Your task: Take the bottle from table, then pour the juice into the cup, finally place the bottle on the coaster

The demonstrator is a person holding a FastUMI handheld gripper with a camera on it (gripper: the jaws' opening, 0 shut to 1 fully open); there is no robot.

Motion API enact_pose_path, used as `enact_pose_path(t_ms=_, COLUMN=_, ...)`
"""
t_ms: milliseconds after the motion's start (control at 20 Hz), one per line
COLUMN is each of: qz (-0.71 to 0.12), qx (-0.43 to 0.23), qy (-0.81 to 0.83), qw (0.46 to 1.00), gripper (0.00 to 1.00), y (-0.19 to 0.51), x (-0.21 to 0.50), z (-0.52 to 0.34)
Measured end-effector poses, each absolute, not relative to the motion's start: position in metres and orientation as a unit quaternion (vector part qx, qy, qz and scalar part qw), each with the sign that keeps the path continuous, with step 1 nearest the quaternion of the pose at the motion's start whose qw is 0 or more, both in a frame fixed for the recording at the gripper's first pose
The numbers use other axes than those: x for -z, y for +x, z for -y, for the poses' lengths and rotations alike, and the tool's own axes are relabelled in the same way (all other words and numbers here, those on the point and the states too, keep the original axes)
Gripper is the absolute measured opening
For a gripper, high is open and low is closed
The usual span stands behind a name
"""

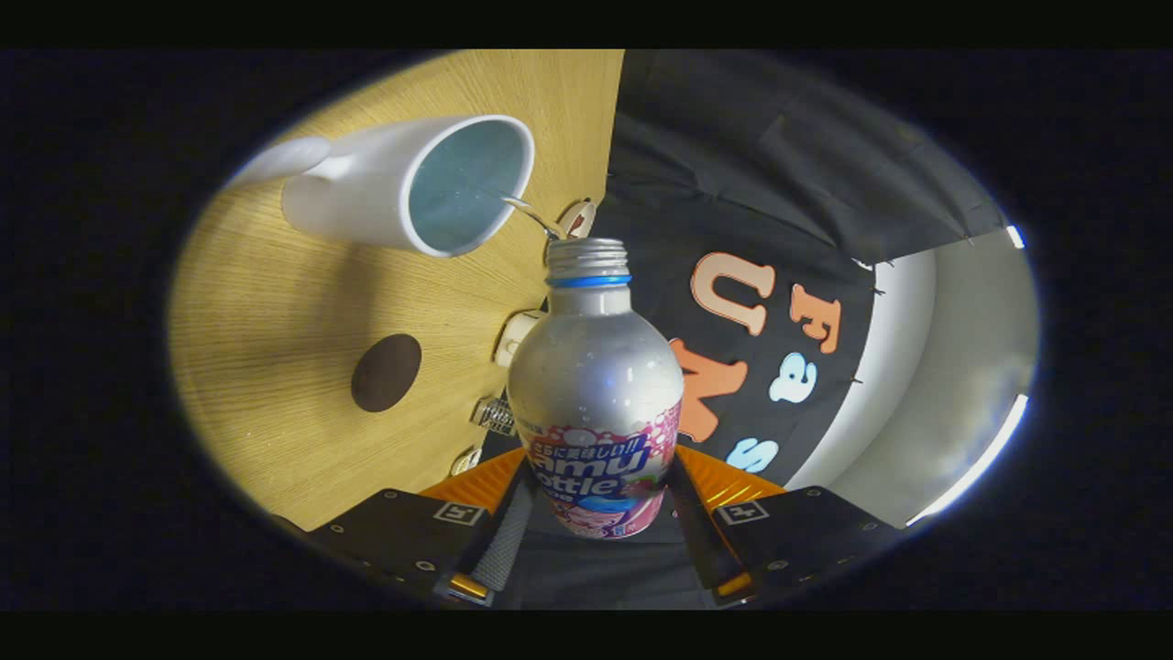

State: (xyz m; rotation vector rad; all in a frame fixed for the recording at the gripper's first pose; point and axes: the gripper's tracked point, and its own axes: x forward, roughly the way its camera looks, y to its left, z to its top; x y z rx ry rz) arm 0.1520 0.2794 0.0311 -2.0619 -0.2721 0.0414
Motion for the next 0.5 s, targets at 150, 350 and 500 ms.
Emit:
enact_pose_path(t_ms=150, qz=0.119, qx=-0.019, qy=-0.86, qw=0.496, gripper=0.76, y=0.1507, x=-0.0318, z=-0.2806)
enact_pose_path(t_ms=350, qz=0.113, qx=-0.021, qy=-0.86, qw=0.497, gripper=0.76, y=0.1471, x=-0.0294, z=-0.2827)
enact_pose_path(t_ms=500, qz=0.111, qx=-0.019, qy=-0.864, qw=0.49, gripper=0.76, y=0.1489, x=-0.0299, z=-0.2831)
